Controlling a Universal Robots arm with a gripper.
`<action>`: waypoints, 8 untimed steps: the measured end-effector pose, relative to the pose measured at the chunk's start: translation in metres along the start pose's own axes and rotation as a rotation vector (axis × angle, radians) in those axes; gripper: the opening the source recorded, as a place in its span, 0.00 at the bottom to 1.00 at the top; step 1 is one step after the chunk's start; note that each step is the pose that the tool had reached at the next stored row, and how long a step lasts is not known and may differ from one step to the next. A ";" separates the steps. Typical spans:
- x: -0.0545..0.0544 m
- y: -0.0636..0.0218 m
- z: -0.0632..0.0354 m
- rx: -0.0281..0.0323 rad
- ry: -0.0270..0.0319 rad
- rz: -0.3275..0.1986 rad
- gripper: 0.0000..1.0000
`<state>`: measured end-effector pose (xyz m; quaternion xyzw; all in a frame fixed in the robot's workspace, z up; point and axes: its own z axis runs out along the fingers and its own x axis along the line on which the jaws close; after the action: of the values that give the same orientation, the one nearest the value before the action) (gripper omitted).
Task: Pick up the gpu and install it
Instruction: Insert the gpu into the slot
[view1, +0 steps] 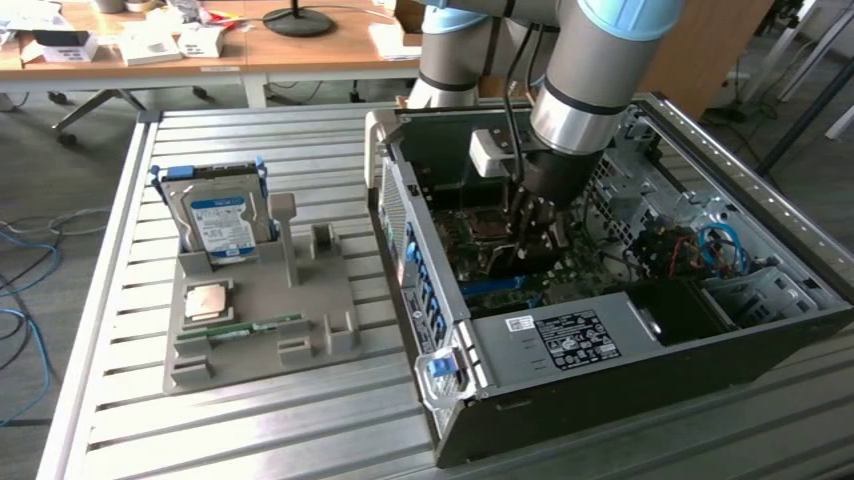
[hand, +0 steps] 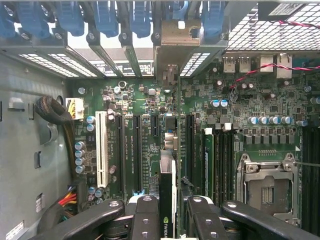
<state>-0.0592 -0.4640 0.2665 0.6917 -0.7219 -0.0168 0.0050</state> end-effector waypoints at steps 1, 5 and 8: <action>0.000 0.0000 0.0001 -0.0001 -0.0001 0.000 0.26; -0.001 0.0001 0.0002 0.0001 -0.0002 0.000 0.26; -0.001 0.0001 0.0002 0.0000 0.0000 0.000 0.26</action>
<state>-0.0593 -0.4628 0.2663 0.6918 -0.7219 -0.0168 0.0050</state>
